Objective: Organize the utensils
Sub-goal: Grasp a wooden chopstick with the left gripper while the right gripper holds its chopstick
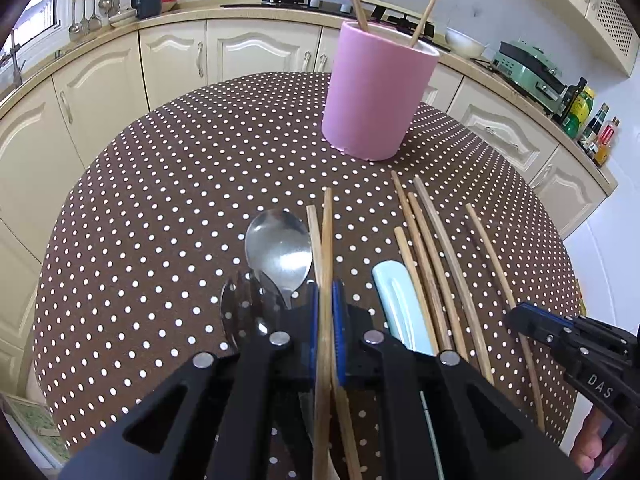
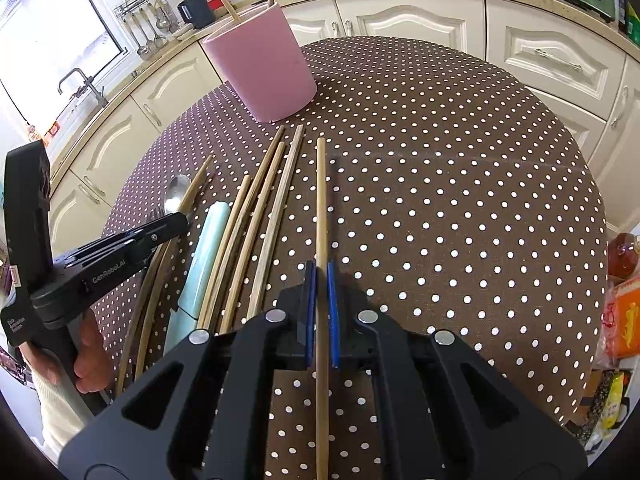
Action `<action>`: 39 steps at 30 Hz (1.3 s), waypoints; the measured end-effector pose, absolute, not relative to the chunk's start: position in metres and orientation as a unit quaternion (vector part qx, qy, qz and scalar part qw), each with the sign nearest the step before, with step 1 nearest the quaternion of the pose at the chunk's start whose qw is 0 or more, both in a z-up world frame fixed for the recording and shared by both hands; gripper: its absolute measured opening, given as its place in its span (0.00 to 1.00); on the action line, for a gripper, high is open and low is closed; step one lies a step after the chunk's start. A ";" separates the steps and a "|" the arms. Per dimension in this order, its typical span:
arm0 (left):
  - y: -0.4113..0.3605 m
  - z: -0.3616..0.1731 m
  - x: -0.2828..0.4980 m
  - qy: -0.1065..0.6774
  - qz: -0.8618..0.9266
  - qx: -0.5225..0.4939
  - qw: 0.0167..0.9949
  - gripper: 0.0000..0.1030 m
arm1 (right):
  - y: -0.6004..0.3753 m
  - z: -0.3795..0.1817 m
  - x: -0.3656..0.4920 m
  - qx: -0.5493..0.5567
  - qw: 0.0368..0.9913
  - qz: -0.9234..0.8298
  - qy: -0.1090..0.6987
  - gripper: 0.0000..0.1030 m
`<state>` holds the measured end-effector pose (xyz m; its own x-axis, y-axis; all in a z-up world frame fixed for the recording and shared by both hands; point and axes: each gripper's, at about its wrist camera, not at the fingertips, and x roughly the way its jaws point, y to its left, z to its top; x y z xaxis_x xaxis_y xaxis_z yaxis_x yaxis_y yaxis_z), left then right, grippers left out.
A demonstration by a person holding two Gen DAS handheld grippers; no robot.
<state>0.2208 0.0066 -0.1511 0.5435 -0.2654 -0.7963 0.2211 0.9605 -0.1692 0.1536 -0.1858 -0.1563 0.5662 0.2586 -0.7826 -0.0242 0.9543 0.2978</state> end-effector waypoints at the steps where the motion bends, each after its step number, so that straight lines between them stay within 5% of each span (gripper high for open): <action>1: 0.007 -0.151 0.221 0.458 -0.136 -0.024 0.878 0.07 | -0.186 -0.157 0.154 0.128 0.875 0.082 0.459 0.06; 30: 0.016 -0.147 0.212 0.457 -0.127 -0.018 0.880 0.06 | -0.178 -0.160 0.156 0.122 0.872 0.085 0.466 0.06; 33: 0.009 -0.149 0.216 0.457 -0.119 0.004 0.881 0.13 | -0.178 -0.161 0.157 0.120 0.872 0.086 0.466 0.06; 35: 0.005 -0.149 0.216 0.454 -0.118 0.010 0.883 0.27 | -0.178 -0.161 0.156 0.121 0.872 0.086 0.466 0.06; 39: 0.000 -0.150 0.220 0.452 -0.105 0.011 0.886 0.27 | -0.179 -0.162 0.154 0.123 0.872 0.086 0.467 0.06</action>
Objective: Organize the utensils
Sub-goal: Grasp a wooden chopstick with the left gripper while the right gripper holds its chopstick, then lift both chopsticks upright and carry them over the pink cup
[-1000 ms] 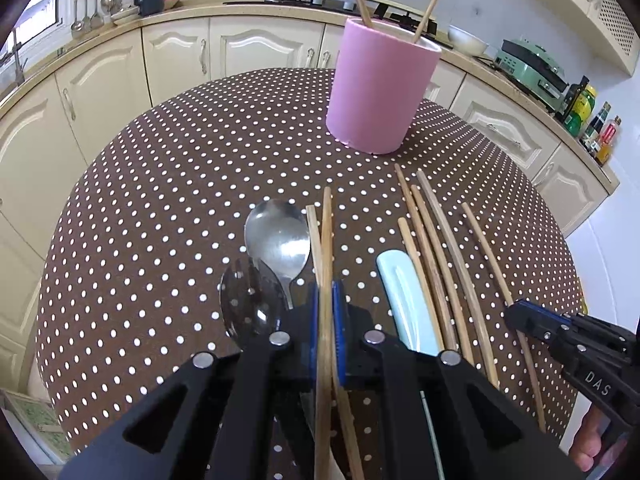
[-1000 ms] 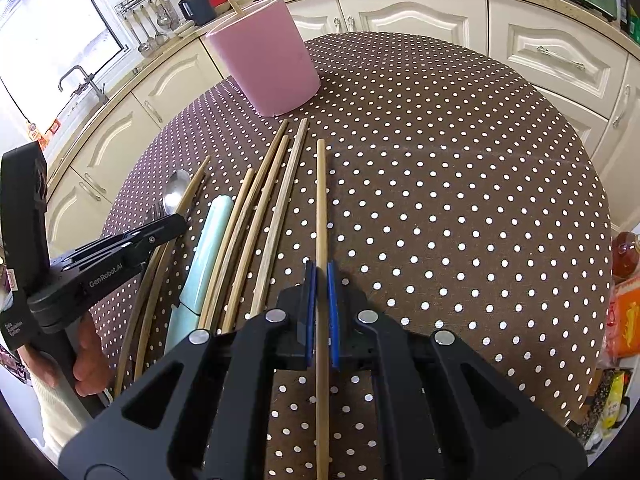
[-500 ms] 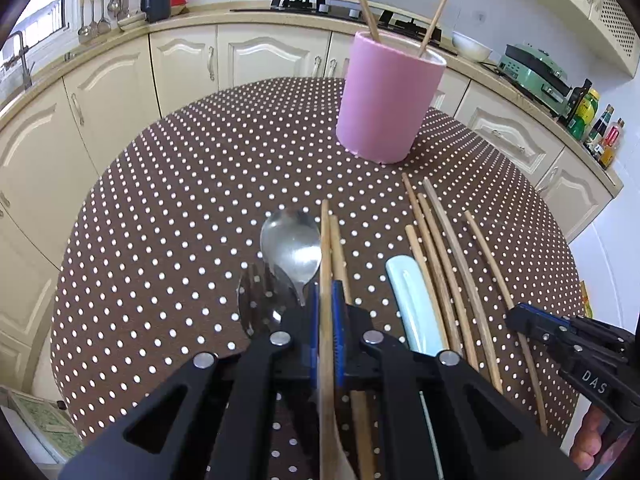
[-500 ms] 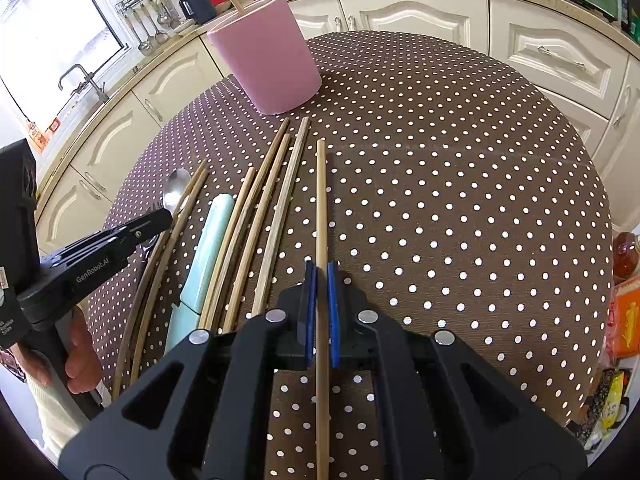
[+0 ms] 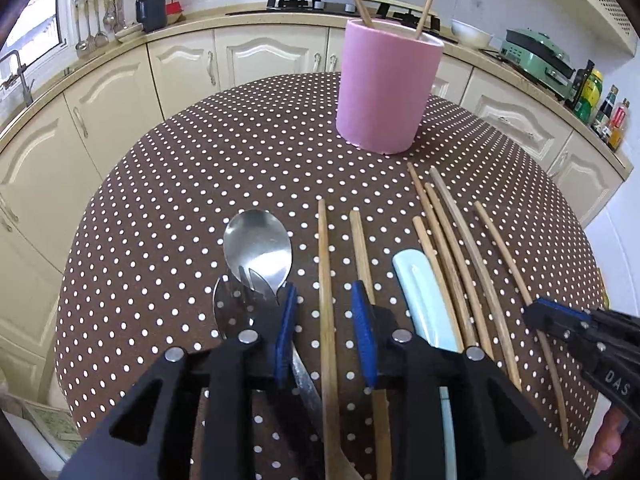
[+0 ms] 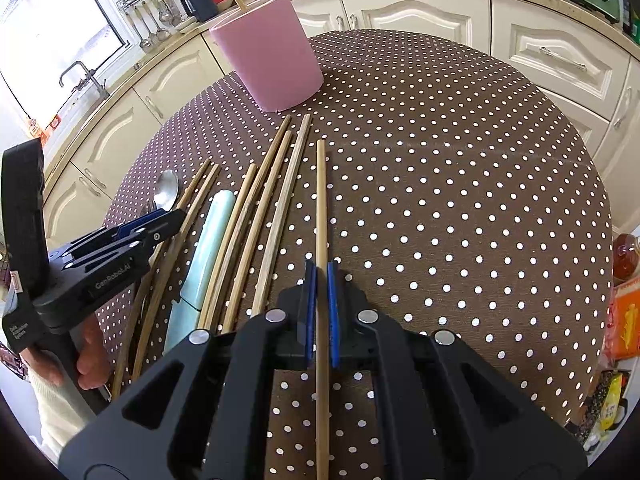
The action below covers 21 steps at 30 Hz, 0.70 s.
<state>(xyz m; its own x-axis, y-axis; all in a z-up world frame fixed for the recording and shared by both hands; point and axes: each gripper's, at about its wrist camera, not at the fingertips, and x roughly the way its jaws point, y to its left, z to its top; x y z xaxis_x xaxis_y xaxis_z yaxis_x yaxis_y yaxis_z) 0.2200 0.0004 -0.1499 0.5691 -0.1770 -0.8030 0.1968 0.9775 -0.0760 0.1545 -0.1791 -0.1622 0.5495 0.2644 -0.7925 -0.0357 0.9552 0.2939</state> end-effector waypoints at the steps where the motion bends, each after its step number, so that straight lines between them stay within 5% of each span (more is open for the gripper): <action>1: 0.001 -0.150 0.223 0.453 -0.103 0.006 0.886 0.27 | -0.179 -0.162 0.155 0.122 0.872 0.086 0.467 0.06; 4: 0.003 -0.151 0.229 0.453 -0.085 0.012 0.887 0.07 | -0.179 -0.163 0.153 0.121 0.872 0.086 0.467 0.06; 13: -0.017 -0.153 0.236 0.440 -0.074 0.106 0.888 0.08 | -0.180 -0.162 0.152 0.122 0.872 0.086 0.467 0.06; 21: 0.001 -0.144 0.239 0.434 -0.102 0.037 0.894 0.06 | -0.182 -0.157 0.156 0.134 0.874 0.083 0.460 0.06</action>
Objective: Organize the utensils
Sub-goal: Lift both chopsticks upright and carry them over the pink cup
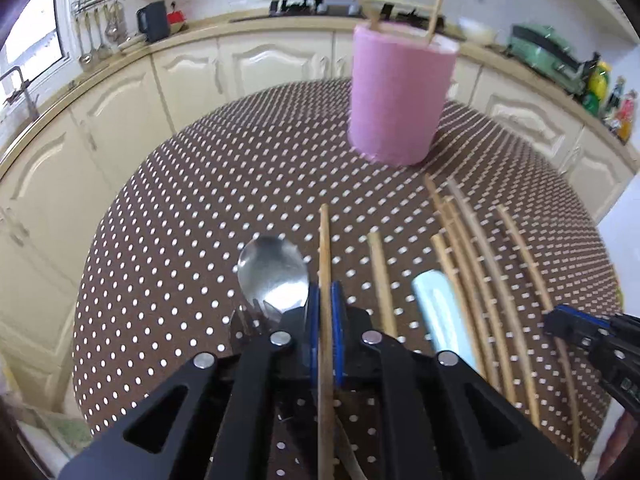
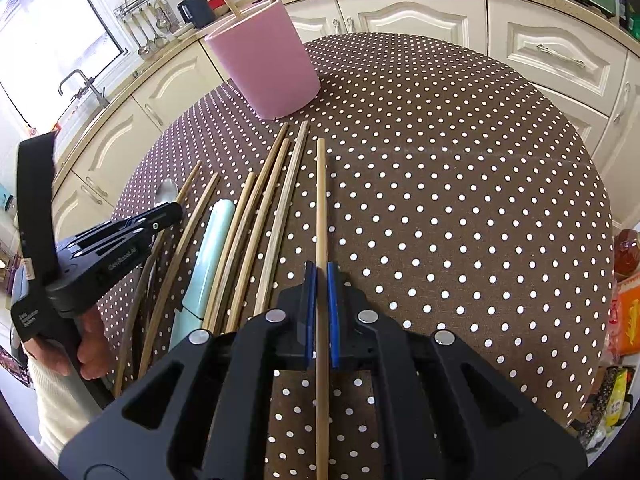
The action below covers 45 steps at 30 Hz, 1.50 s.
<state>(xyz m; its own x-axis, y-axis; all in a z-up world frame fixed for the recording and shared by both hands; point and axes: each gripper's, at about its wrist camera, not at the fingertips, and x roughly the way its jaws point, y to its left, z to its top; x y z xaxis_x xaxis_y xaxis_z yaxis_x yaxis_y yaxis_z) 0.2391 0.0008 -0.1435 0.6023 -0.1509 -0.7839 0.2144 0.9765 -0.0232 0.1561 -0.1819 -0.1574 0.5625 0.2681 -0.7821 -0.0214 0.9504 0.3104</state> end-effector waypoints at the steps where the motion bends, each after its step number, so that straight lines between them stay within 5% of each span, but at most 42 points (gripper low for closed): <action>1: 0.002 -0.139 0.237 0.423 -0.107 0.036 0.899 0.06 | -0.183 -0.157 0.157 0.134 0.874 0.082 0.460 0.06; 24: -0.002 -0.035 0.225 0.282 -0.127 -0.035 0.950 0.06 | -0.191 -0.065 0.160 0.137 0.943 0.104 0.287 0.06; 45: -0.026 0.080 0.285 0.166 -0.168 -0.037 0.971 0.06 | -0.198 0.003 0.281 0.139 0.982 0.107 0.071 0.06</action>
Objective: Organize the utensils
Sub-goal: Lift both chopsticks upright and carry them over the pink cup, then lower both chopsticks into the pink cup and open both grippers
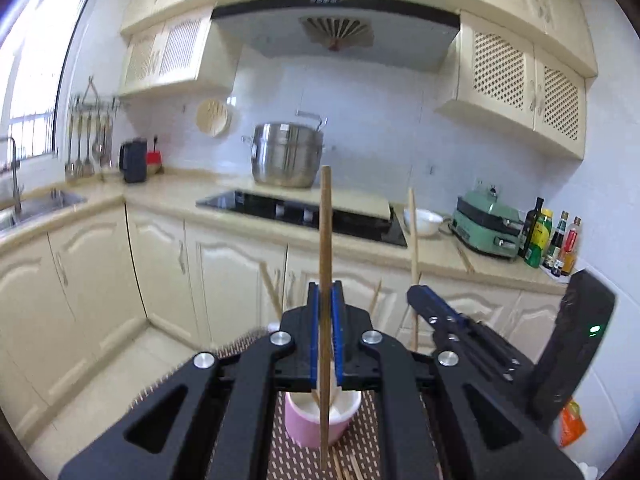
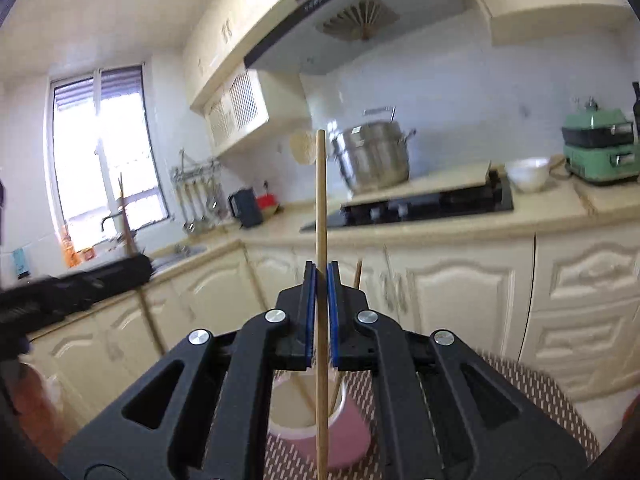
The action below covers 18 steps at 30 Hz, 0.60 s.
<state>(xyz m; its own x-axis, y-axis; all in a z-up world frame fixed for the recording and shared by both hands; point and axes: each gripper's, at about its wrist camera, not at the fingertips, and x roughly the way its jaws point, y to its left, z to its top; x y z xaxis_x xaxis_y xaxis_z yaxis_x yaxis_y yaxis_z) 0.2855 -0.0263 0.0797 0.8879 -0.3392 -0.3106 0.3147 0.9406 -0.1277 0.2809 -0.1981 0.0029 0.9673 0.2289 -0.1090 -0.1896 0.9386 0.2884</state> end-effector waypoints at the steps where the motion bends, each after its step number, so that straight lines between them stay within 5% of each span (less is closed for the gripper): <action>1: -0.027 0.086 0.289 0.158 -0.166 -0.036 0.973 0.06 | -0.198 0.005 0.289 0.140 0.982 0.107 0.063 0.06; 18: -0.036 0.059 0.361 0.188 -0.145 -0.020 0.971 0.06 | -0.187 -0.025 0.343 0.139 0.980 0.136 0.033 0.06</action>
<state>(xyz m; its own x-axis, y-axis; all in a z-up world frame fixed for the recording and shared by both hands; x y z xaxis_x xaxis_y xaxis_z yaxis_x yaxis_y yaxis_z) 0.3608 -0.0359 0.0591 0.8876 -0.2890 -0.3586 0.2739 0.9572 -0.0935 0.3428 -0.1873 -0.0248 0.9607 0.2760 -0.0277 -0.2575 0.9244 0.2814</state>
